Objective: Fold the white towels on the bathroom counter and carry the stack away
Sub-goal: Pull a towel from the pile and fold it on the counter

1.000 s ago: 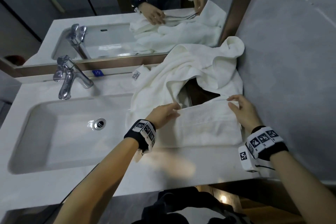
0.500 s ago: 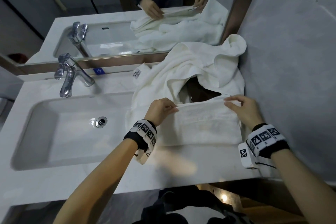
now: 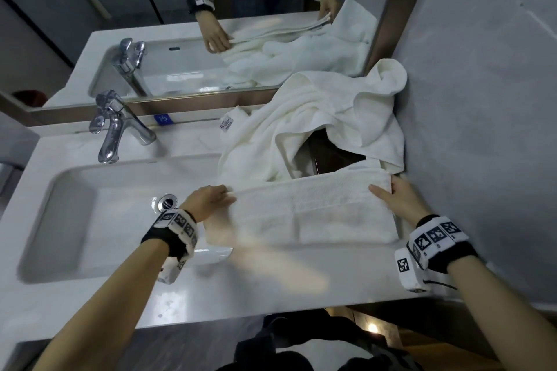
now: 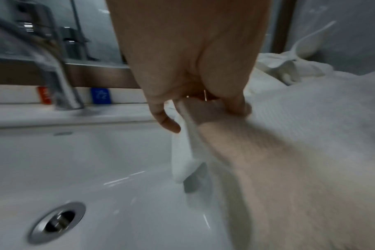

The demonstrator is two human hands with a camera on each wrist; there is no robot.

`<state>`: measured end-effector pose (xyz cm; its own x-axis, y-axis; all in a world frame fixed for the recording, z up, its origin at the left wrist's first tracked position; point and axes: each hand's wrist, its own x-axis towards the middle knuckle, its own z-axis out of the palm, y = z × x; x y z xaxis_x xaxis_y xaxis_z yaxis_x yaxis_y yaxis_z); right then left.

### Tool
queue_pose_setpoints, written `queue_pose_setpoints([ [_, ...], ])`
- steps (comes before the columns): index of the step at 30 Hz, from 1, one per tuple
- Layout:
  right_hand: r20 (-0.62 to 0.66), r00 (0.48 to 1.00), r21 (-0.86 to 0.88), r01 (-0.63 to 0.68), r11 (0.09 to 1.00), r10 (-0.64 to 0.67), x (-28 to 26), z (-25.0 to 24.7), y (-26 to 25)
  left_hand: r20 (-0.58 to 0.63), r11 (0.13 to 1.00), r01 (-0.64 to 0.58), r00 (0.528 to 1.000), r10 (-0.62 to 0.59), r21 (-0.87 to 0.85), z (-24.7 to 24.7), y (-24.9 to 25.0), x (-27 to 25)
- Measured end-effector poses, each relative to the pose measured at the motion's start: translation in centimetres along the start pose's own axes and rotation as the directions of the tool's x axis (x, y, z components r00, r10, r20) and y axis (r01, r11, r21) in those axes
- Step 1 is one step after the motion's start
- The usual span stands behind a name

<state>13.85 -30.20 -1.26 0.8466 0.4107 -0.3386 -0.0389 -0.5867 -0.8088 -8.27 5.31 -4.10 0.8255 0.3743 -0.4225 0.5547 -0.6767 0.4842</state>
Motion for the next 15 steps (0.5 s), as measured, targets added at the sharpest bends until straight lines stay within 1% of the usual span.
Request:
queue_pose_setpoints([
  [2, -0.077, 0.995, 0.013, 0.059, 0.998, -0.058, 0.0, 0.1, -0.7, -0.040, 0.992, 0.019, 0.999, -0.025, -0.128, -0.4, -1.8, -0.6],
  [4, -0.148, 0.980, 0.009, 0.135, 0.991, -0.132, 0.4, 0.1, -1.8, -0.106, 0.955, 0.007, 0.993, -0.041, -0.298, -1.2, -2.4, -1.0],
  [6, -0.211, 0.958, -0.003, 0.198, 0.980, -0.194, 1.1, -0.3, -3.1, -0.207, 0.856, -0.044, 0.975, -0.075, -0.515, -2.1, -2.0, -1.0],
  [8, -0.294, 0.930, 0.051, 0.248, 0.967, -0.223, 2.1, -0.8, -4.5, -0.338, 0.766, -0.117, 0.931, -0.138, -0.633, -3.4, -1.0, -0.6],
  [10, -0.361, 0.893, 0.054, 0.307, 0.950, -0.268, 3.6, -1.5, -6.2, -0.439, 0.746, -0.162, 0.878, -0.189, -0.646, -4.8, 0.5, 0.6],
  [12, -0.413, 0.852, -0.001, 0.354, 0.935, -0.322, 5.4, -2.2, -7.8, -0.516, 0.755, -0.191, 0.828, -0.219, -0.627, -6.0, 2.0, 2.3],
  [13, -0.434, 0.839, -0.013, 0.357, 0.934, -0.327, 6.3, -2.5, -8.5, -0.548, 0.761, -0.199, 0.803, -0.234, -0.617, -6.5, 2.7, 3.3],
  [15, -0.447, 0.845, -0.008, 0.324, 0.946, -0.293, 8.0, -2.7, -9.1, -0.574, 0.769, -0.176, 0.768, -0.283, -0.615, -7.0, 3.6, 5.1],
])
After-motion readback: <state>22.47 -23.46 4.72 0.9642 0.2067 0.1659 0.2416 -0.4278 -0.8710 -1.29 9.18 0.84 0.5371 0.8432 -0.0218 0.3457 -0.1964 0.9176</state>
